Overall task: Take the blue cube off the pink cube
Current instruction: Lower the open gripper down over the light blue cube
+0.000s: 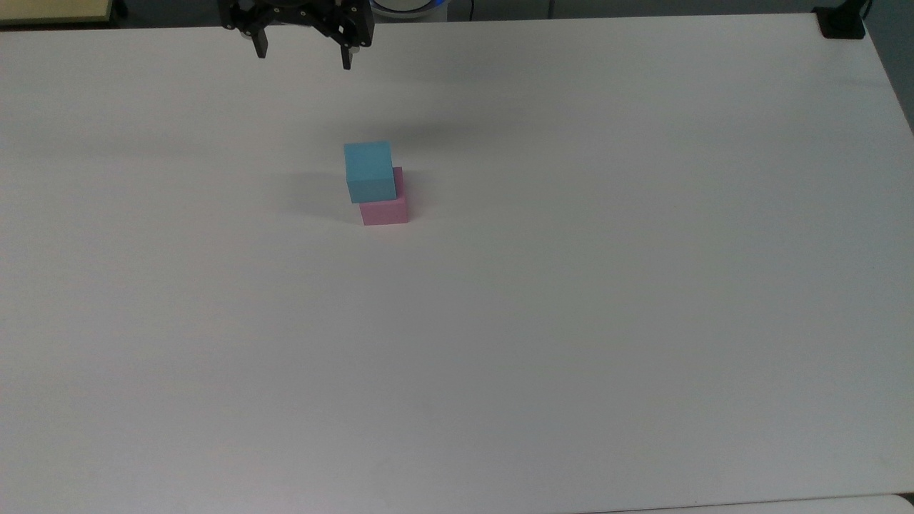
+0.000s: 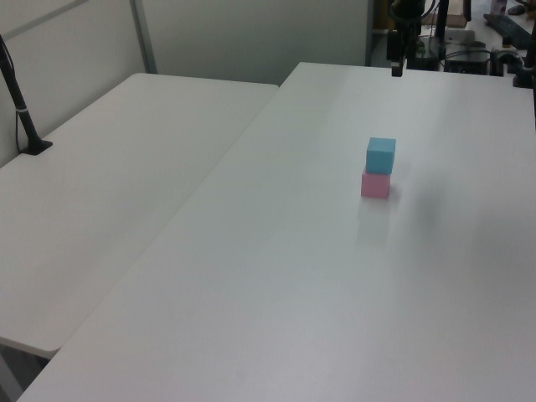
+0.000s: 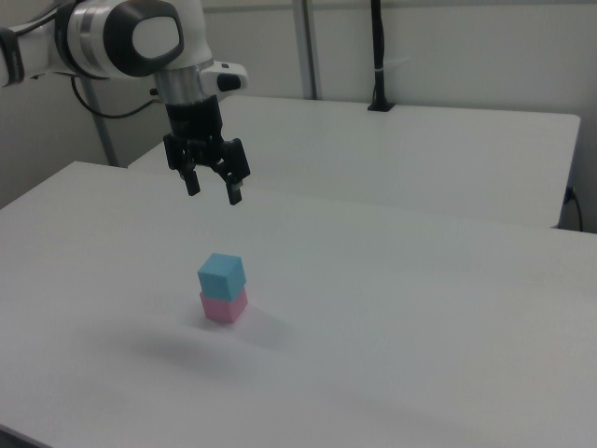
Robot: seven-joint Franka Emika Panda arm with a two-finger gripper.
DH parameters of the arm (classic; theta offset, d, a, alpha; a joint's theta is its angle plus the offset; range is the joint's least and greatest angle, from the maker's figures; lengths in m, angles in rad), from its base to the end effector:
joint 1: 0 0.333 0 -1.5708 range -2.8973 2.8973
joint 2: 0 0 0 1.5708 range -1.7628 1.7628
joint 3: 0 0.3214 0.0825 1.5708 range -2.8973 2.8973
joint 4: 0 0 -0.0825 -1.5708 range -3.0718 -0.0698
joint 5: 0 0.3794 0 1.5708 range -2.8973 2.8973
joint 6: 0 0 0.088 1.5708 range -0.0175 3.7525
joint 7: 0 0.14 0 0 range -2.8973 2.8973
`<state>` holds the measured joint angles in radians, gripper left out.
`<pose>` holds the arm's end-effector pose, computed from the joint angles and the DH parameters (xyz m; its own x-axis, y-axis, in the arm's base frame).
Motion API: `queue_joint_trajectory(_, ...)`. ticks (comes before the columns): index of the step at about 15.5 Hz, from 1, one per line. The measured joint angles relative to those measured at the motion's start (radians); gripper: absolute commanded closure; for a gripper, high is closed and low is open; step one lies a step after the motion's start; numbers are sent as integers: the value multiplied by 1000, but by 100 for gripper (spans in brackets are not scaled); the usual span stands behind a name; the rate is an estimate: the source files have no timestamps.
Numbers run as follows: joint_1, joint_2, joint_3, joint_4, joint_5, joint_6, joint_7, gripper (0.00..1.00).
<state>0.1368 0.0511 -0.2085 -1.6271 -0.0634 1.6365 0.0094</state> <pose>0.5649 -0.0466 0.5485 0.9962 -0.0769 -0.0401 -0.0738 -0.9945 0.0739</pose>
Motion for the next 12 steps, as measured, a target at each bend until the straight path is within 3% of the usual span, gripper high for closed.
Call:
queue_joint_trajectory(8,6,7,2,-1,2,0,-25,0)
queue_joint_trajectory(12,66,40,9,-22,3,6,-28,0)
